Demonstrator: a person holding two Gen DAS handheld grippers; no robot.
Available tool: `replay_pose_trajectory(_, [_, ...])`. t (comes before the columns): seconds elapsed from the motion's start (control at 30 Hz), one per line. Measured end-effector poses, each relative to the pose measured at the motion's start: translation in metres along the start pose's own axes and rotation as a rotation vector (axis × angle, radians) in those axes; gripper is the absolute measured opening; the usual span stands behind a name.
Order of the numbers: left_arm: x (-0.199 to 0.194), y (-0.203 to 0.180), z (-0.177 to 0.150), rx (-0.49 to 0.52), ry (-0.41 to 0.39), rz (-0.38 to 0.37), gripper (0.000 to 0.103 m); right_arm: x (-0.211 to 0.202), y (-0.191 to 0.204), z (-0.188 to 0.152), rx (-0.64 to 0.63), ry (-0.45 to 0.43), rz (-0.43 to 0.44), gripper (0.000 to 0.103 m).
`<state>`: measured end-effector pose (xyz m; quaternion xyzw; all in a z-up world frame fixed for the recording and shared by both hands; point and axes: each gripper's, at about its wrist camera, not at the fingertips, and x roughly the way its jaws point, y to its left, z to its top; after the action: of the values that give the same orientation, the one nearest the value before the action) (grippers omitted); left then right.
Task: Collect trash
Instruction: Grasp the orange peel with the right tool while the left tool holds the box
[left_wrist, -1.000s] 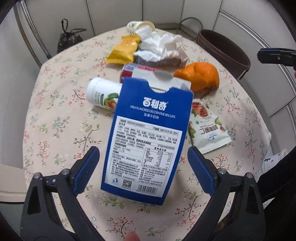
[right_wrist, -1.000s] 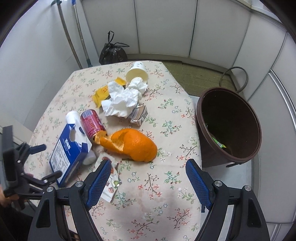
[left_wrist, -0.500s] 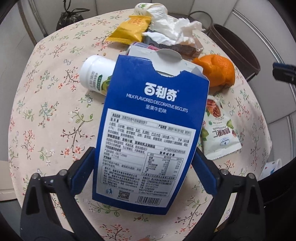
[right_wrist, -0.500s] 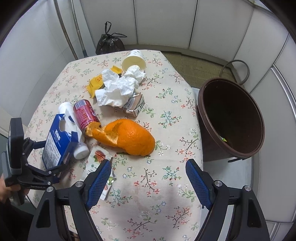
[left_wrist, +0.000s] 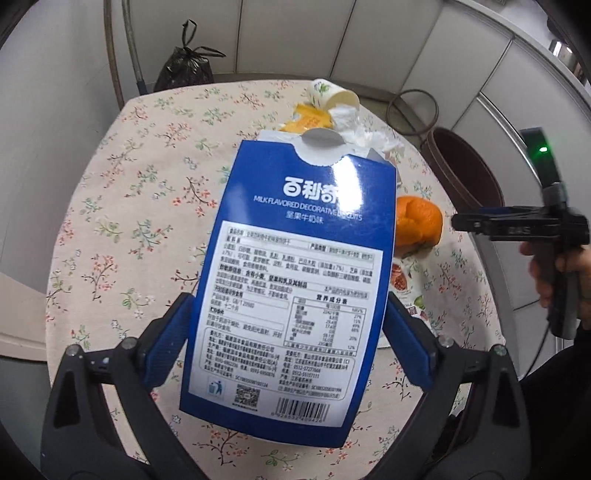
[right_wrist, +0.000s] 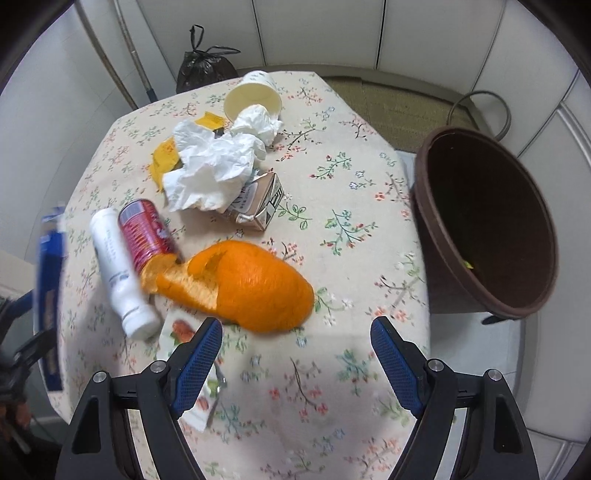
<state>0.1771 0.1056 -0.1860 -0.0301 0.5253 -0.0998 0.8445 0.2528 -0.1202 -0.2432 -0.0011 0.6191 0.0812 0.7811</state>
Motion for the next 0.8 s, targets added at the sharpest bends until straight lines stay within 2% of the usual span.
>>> replay_pose_trajectory(0.17, [-0.015,0.003,0.001,-0.023,-0.032,0.047,0.097,0.024,0.002,0.016,0.03,0.027,0.04,0.084])
replay_pose_trajectory(0.33, [-0.018,0.003,0.003,-0.048,-0.046,0.055,0.097,0.044,0.011,0.023,0.033,0.068,0.06,0.083])
replay_pose_trajectory(0.4, [-0.018,0.002,0.002,-0.053,-0.043,0.064,0.097,0.05,0.015,0.024,0.035,0.077,0.055,0.077])
replay_pose_trajectory(0.43, [-0.018,0.002,0.002,-0.054,-0.042,0.071,0.097,0.054,0.016,0.025,0.04,0.086,0.057,0.069])
replay_pose_trajectory(0.5, [-0.016,0.003,0.002,-0.061,-0.041,0.08,0.097,0.058,0.019,0.025,0.043,0.094,0.041,0.063])
replay_pose_trajectory(0.57, [-0.016,0.004,0.001,-0.07,-0.041,0.092,0.097,0.058,0.02,0.025,0.033,0.088,0.009,0.047])
replay_pose_trajectory(0.6, [-0.017,0.004,0.0,-0.075,-0.042,0.095,0.097,0.058,0.02,0.025,0.03,0.089,0.004,0.042])
replay_pose_trajectory(0.63, [-0.017,0.005,0.0,-0.081,-0.045,0.098,0.097,0.057,0.018,0.024,0.032,0.096,0.015,0.03])
replay_pose_trajectory(0.8, [-0.023,0.003,0.002,-0.106,-0.067,0.103,0.097,0.042,0.019,0.02,0.006,0.07,0.027,0.019])
